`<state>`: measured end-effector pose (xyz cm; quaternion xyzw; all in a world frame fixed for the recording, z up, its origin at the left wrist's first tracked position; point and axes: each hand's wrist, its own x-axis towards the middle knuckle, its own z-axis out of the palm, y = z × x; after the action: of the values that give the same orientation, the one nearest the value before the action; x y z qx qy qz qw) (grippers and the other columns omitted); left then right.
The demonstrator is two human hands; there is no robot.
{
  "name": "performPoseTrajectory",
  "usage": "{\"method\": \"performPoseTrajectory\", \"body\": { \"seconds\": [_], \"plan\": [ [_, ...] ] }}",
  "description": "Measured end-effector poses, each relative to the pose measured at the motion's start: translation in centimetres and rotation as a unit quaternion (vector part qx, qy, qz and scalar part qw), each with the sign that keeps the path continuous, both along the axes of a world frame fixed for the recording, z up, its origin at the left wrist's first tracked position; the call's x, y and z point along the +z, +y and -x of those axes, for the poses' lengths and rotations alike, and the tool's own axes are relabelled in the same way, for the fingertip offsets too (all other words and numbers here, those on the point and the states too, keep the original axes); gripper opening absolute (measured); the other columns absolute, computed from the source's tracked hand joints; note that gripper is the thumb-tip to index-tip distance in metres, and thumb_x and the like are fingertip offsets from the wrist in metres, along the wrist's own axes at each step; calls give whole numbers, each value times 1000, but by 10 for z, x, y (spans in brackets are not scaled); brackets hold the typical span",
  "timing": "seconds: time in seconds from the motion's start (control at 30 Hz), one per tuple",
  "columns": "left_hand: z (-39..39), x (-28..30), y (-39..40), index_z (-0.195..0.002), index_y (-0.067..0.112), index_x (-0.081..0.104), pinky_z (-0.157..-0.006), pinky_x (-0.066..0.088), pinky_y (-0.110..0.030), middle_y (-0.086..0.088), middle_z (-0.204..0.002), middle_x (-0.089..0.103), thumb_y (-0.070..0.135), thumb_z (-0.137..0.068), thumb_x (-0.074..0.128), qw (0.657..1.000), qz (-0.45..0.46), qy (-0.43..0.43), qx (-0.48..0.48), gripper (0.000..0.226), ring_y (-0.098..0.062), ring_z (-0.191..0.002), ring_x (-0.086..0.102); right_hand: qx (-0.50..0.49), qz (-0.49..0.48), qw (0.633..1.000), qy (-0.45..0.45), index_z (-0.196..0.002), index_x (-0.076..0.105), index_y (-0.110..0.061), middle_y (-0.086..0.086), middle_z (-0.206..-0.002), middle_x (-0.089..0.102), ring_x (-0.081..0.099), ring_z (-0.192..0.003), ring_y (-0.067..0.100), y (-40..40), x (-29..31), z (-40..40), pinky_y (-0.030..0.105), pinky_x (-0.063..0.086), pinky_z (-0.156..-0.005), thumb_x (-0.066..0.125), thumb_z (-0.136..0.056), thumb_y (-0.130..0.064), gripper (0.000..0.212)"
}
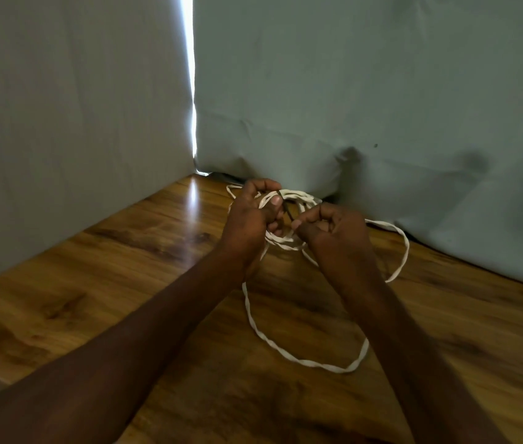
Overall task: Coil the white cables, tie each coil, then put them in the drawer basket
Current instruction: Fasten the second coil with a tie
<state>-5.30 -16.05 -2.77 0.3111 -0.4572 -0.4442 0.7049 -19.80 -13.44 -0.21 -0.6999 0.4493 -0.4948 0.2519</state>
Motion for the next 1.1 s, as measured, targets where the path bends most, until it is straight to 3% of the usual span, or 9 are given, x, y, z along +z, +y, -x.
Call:
{"method": "performPoseTrajectory", "body": {
  "seconds": [0.1,0.23,0.4,0.6,0.73,0.8,0.9,0.97,1.1],
  "plan": [
    [-2,0,0,-111,14,52,-52,41,-27,-7,-72,53,-1,-105,49,999,23,-41,21,16,-6,-51,46,62,-85,989,-101,-77,72,-13,-6,-50,52,41,-43,4,5,9,2,19,32,-44,70,-93,-8,16],
    [-5,2,7,-115,9,50,-60,43,-27,-11,-83,54,1,-102,49,977,118,-171,48,15,-19,-68,50,131,-181,942,-248,-85,69,-6,-4,-46,39,27,-37,5,7,17,12,16,20,-38,62,-96,-4,13],
    [-18,5,9,-119,10,51,-79,44,-26,8,-100,55,5,-102,52,920,191,-327,99,18,-4,-87,55,218,-226,897,-311,-90,68,-3,-7,-46,27,19,-36,3,5,17,13,23,11,-42,66,-84,-14,12],
    [-18,7,14,-118,7,50,-69,43,-22,1,-95,58,-7,-98,52,885,201,-402,122,25,-5,-80,56,267,-247,857,-365,-89,63,0,-9,-43,25,21,-32,1,6,17,12,22,8,-40,51,-97,-8,17],
    [-17,-1,10,-118,17,47,-70,41,-12,9,-92,56,-6,-99,54,876,181,-430,118,31,3,-81,58,187,-291,863,-369,-83,61,-6,-10,-40,25,21,-28,3,6,20,13,16,15,-31,51,-101,-10,21],
    [-11,-3,8,-114,14,51,-69,47,-17,8,-87,61,0,-100,59,907,172,-370,107,22,-1,-75,61,138,-289,870,-375,-79,60,-10,-10,-40,26,22,-29,4,2,20,18,16,18,-31,55,-101,-14,23],
    [-3,2,6,-113,5,55,-60,56,-32,-7,-76,67,-2,-99,62,983,117,-137,26,17,-21,-61,66,95,-270,890,-355,-81,62,-14,-11,-42,29,25,-32,4,-3,17,22,16,21,-33,59,-100,-17,20],
    [0,6,6,-113,4,54,-55,55,-32,-14,-71,64,-1,-99,62,996,84,-35,-3,17,-23,-51,61,70,-262,907,-322,-83,63,-16,-11,-43,31,26,-33,4,-3,14,20,17,23,-34,61,-99,-17,16],
    [0,9,7,-105,7,53,-45,47,-25,-12,-71,53,17,-105,57,992,23,105,-72,10,-10,-39,43,43,-252,926,-276,-85,65,-15,-10,-45,33,25,-33,3,4,9,9,16,20,-34,61,-98,-13,14]
  ]
}}
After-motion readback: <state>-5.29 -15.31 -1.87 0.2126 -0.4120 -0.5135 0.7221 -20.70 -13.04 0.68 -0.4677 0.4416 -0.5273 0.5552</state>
